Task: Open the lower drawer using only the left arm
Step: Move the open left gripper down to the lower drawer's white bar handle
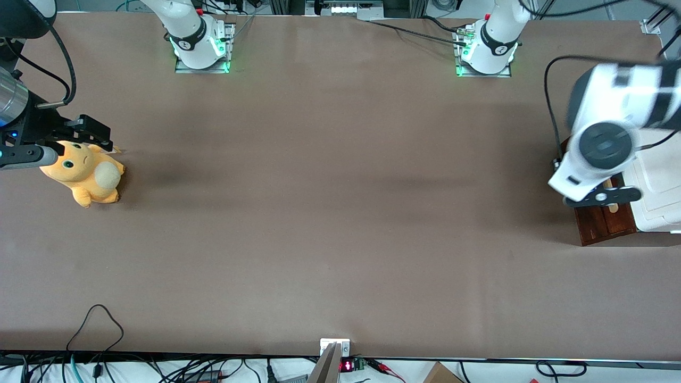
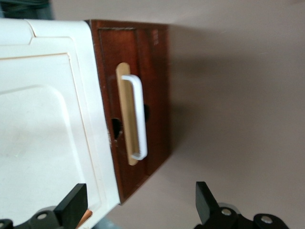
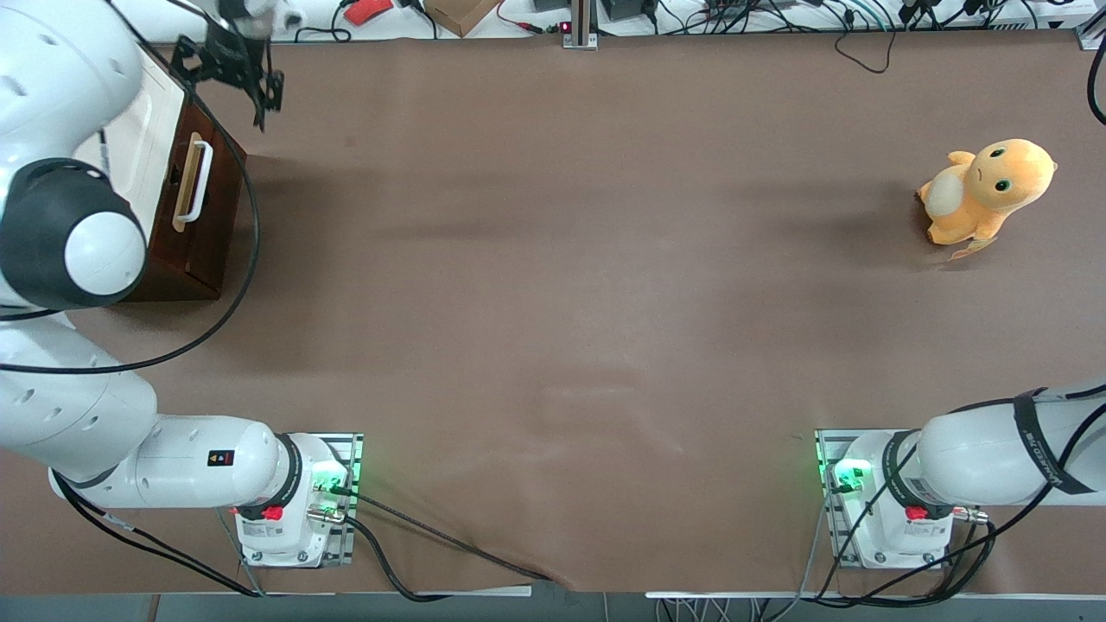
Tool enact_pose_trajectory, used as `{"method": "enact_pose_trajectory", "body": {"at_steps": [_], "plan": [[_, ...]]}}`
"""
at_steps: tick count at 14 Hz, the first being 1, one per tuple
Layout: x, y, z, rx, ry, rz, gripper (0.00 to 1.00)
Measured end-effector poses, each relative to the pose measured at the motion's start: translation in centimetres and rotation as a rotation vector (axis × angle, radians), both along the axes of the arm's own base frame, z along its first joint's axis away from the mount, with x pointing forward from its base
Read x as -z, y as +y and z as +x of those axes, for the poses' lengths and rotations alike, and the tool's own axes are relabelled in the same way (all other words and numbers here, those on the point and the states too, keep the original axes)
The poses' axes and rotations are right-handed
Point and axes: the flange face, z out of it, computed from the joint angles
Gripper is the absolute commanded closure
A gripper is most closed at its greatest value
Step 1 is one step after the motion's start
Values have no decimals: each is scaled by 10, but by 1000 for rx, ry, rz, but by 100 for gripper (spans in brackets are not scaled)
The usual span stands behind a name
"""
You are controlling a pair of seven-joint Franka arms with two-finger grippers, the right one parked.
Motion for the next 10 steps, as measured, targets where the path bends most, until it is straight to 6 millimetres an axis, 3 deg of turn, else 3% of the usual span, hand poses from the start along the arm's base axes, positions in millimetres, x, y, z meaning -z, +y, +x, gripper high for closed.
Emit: {"method": "enact_pose_trajectory", "body": {"at_steps": [3, 5, 7, 10], "plan": [[92, -24, -17, 40, 44, 230, 0], [142, -31, -27, 66, 81, 354, 0], [170, -30, -32, 115, 130, 460, 0], [190, -24, -40, 166, 180, 558, 0]]}}
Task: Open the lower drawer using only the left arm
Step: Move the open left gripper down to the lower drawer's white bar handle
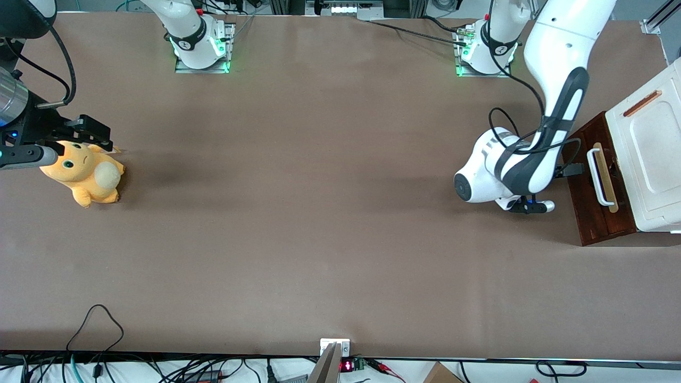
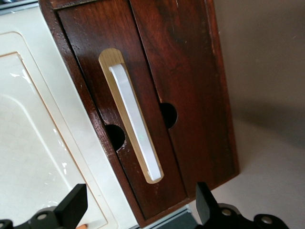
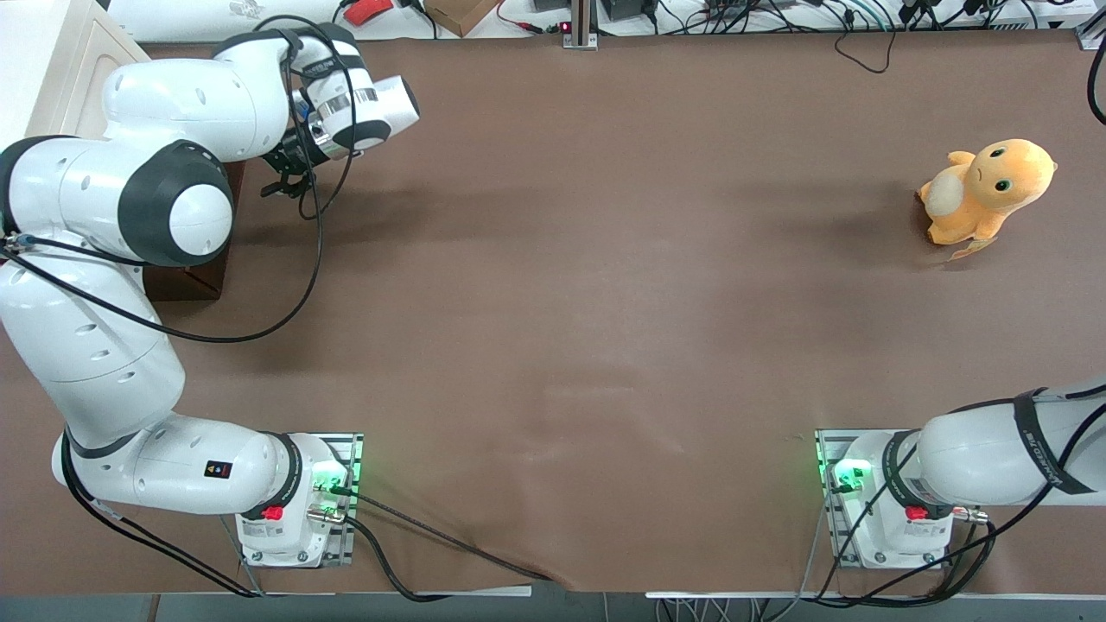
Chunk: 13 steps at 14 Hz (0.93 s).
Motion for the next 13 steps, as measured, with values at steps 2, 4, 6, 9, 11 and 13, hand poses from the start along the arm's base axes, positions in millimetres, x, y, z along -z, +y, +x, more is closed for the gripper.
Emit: {"method": "enact_pose_trajectory", "body": {"at_steps": [2, 4, 6, 9, 11, 13], "plan": [[5, 4, -2, 28, 15, 42, 0], [13, 7, -4, 47, 30, 66, 0], [21, 10, -5, 60, 44, 83, 0], [35, 13, -5, 94, 45, 120, 0], [41, 15, -9, 107, 50, 134, 0], [45, 16, -10, 123, 55, 146, 0]]}}
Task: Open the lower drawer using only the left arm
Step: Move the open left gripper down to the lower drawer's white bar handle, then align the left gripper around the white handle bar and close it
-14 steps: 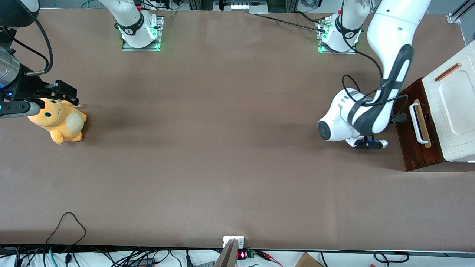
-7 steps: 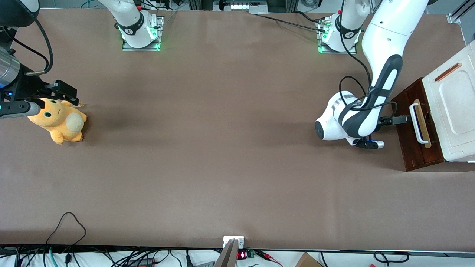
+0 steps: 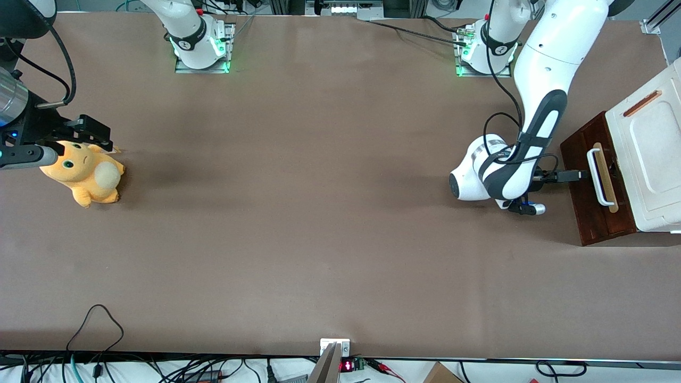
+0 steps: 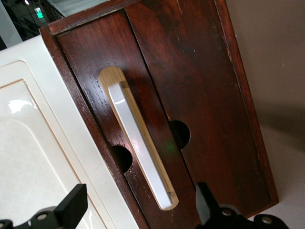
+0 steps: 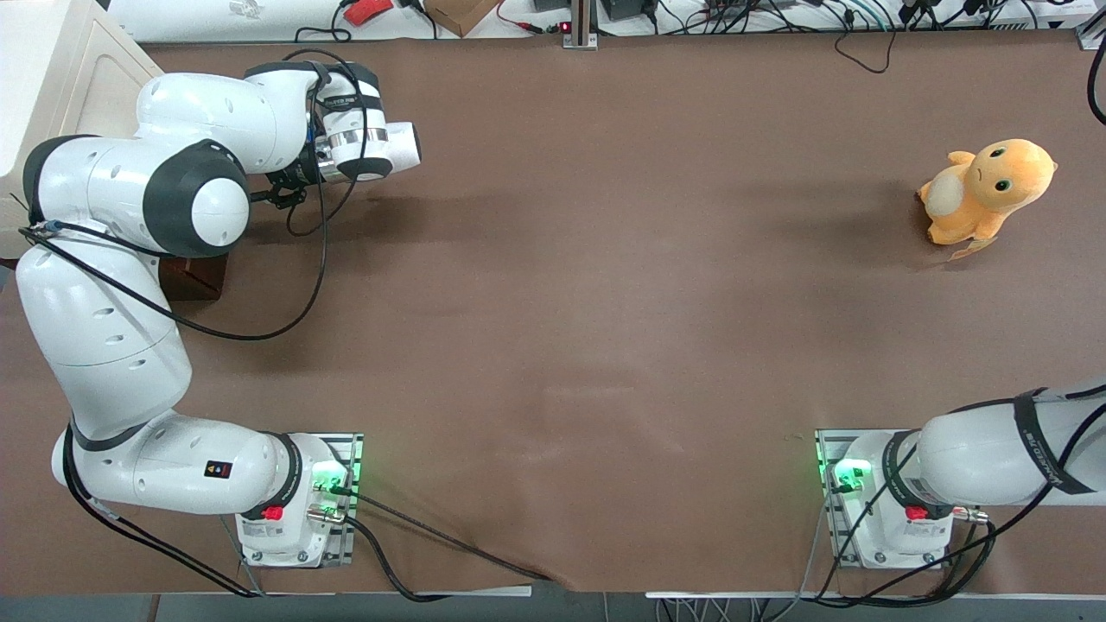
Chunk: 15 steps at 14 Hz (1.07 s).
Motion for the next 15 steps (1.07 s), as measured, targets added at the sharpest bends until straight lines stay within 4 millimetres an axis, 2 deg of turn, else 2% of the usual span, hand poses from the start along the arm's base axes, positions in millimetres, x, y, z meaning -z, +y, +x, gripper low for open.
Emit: {"method": "enact_pose_trajectory", "body": {"at_steps": [5, 12, 15], "plan": [[4, 10, 2, 12, -4, 22, 0], [7, 34, 4, -11, -15, 31, 0], [16, 47, 2, -33, 0, 32, 0]]}}
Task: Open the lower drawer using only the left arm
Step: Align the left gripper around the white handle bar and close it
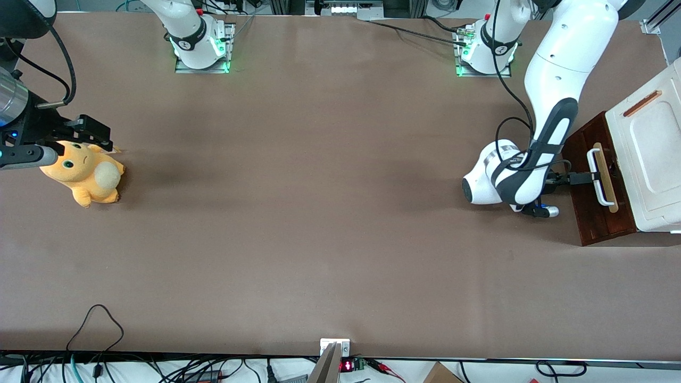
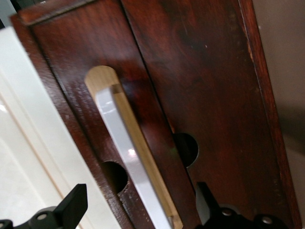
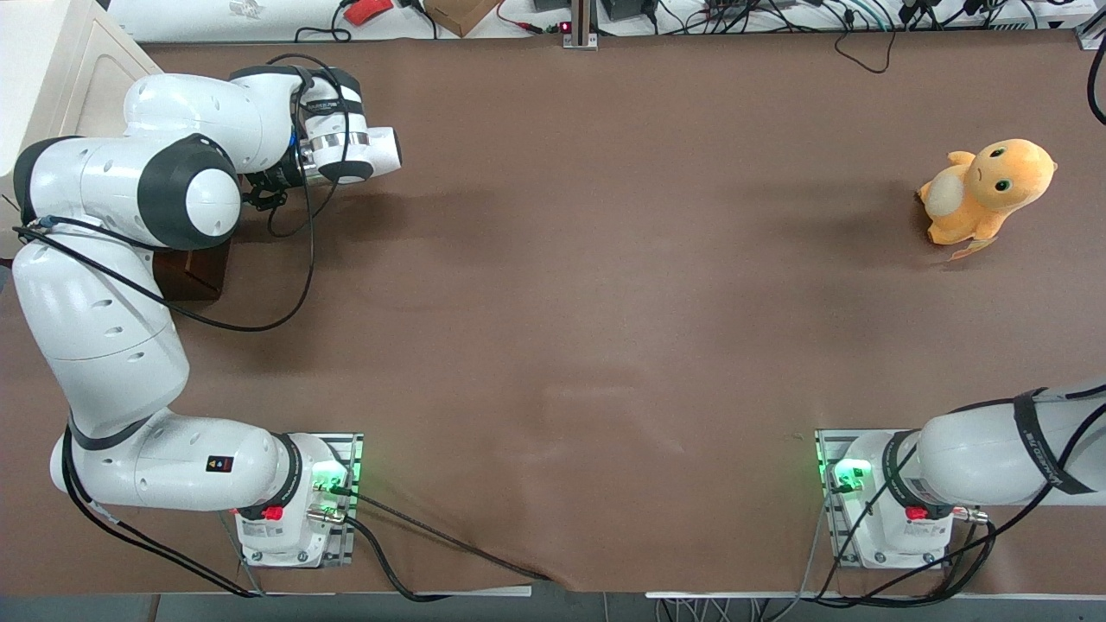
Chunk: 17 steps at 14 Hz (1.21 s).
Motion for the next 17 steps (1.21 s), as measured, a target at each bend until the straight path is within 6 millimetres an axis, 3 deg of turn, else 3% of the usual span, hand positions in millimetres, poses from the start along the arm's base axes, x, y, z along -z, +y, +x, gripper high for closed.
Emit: {"method": "enact_pose_trajectory", "body": {"at_steps": [6, 17], "plan": [[12, 22, -7, -40, 18, 3, 0], [14, 32, -10, -57, 21, 6, 7]]}}
